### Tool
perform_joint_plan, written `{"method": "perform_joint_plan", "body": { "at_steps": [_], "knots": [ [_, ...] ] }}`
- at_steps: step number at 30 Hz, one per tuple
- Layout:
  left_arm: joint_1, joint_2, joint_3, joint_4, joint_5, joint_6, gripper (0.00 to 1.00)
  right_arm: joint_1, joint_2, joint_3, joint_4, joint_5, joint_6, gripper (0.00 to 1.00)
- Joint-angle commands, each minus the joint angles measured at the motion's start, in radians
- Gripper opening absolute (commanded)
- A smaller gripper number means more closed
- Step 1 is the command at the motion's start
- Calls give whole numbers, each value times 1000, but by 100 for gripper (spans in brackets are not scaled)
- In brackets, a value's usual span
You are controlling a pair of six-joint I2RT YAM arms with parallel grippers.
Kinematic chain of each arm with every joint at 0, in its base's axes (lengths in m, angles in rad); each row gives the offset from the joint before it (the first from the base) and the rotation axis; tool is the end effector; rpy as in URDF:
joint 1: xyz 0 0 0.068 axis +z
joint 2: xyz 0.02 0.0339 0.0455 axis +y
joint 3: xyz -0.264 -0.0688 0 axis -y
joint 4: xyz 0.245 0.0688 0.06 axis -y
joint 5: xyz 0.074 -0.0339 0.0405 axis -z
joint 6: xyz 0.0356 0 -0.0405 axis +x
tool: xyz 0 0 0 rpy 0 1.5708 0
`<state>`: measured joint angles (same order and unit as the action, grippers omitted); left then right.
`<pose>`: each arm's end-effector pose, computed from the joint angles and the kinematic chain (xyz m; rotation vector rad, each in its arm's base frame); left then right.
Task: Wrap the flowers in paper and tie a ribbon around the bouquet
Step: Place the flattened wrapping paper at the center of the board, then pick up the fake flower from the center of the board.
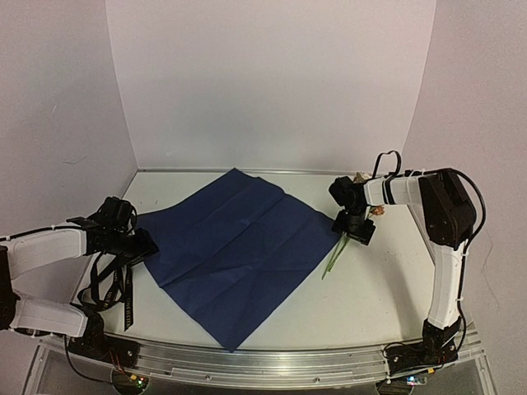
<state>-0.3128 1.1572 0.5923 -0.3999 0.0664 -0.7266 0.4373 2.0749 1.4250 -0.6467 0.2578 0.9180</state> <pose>0.2042 -0.0685 0.1847 -0.5090 2.5565 -0.4798 0.3737 0.1647 0.1398 0.7069 2.6765 -0.0401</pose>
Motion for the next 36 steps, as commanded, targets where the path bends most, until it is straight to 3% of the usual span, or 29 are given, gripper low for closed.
{"method": "perform_joint_plan", "body": {
  "at_steps": [1, 4, 9, 15, 21, 32, 36],
  "knots": [
    [6, -38, 73, -85, -101, 13, 65, -15, 6, 8, -14, 3, 64, 77],
    [6, -94, 114, -149, -180, 10, 86, -22, -3, -10, -4, 3, 69, 73],
    [5, -146, 178, -213, -234, 5, 99, -36, -6, -30, 13, -13, 80, 67],
    [-20, -137, 187, -143, -149, 18, 100, -85, -5, -87, 58, -89, 146, 50],
    [-148, -10, 233, -71, -163, 4, 100, -106, -28, -125, 57, -116, 132, 25],
    [-189, 88, 235, 46, -73, 2, 100, -143, -166, -280, 33, -107, 62, 3],
    [-244, 169, 277, 85, -22, 27, 100, -166, -220, -314, 20, -151, -6, 0]
  ]
}}
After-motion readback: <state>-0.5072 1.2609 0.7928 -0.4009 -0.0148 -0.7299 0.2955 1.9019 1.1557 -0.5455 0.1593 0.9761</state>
